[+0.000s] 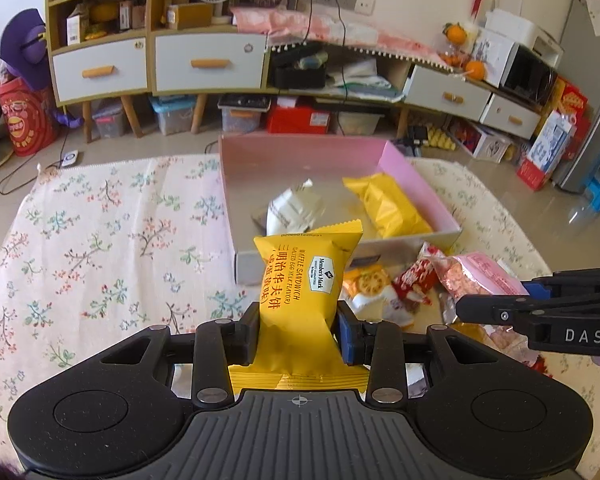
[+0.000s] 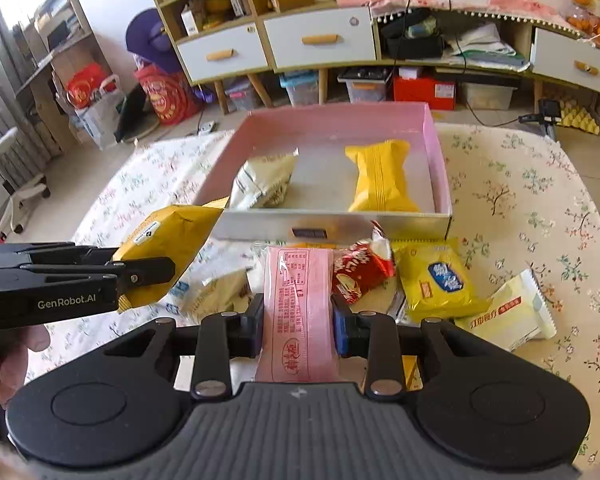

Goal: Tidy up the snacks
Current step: 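Carry both held packs into the pink box and open both tools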

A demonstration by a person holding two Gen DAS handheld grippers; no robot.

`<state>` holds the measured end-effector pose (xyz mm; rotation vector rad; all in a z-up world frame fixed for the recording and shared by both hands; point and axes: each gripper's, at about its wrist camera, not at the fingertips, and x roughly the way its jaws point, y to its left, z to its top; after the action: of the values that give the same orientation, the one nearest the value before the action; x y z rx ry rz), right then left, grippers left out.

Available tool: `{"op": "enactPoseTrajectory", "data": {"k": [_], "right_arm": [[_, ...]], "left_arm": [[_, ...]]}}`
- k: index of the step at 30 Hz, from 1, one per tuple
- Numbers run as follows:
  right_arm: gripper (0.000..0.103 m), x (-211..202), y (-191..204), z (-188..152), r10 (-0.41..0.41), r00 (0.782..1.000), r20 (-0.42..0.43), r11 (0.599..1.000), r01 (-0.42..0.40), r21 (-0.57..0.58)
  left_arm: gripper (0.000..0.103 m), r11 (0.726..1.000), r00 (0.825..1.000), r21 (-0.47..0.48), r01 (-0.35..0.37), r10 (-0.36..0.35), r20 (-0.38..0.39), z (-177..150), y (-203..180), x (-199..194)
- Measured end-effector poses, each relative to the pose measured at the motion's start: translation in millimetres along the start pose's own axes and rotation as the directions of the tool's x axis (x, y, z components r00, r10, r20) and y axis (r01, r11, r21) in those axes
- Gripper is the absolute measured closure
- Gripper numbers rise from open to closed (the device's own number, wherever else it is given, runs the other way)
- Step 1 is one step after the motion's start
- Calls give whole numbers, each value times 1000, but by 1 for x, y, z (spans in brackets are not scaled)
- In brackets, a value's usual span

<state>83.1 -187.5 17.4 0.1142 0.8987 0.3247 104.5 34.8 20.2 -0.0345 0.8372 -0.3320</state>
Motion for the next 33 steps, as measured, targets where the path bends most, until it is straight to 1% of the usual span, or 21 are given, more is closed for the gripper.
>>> {"op": "enactPoseTrajectory", "data": {"k": [4, 9, 16, 19, 22, 24, 27, 30, 33], "right_arm": [[73, -3, -6, 10, -3, 1000, 30, 1000, 2, 26], [73, 1, -15, 24, -16, 998, 61, 996, 11, 86], [73, 12, -30, 36, -22, 996, 91, 983, 5, 184], [73, 20, -35, 44, -18, 994, 106, 975, -7, 223], [73, 31, -39, 51, 1, 993, 115, 963, -32, 268], [73, 39, -41, 58, 7, 993, 121, 959, -41, 280], [73, 52, -44, 69, 12, 991, 136, 959, -50, 279], [73, 66, -47, 80, 35, 989, 143, 951, -76, 298], [73, 80, -49, 87, 52, 988, 142, 944, -96, 317]], "left_arm": [[68, 1000, 1000, -25, 1, 0, 27, 10, -2, -3], [68, 999, 998, -51, 9, -6, 57, 24, -11, 1], [68, 998, 993, -36, -54, 57, 99, 47, -25, 17], [68, 996, 989, -22, -82, 84, 121, 55, -24, 29], [68, 992, 985, 13, -123, 121, 120, 63, -21, 47], [68, 990, 984, 30, -138, 134, 122, 69, -17, 58], [68, 989, 985, 46, -139, 133, 109, 78, -12, 76], [68, 987, 985, 65, -149, 142, 100, 83, -9, 92], [68, 987, 985, 60, -150, 144, 95, 85, -5, 105]]}}
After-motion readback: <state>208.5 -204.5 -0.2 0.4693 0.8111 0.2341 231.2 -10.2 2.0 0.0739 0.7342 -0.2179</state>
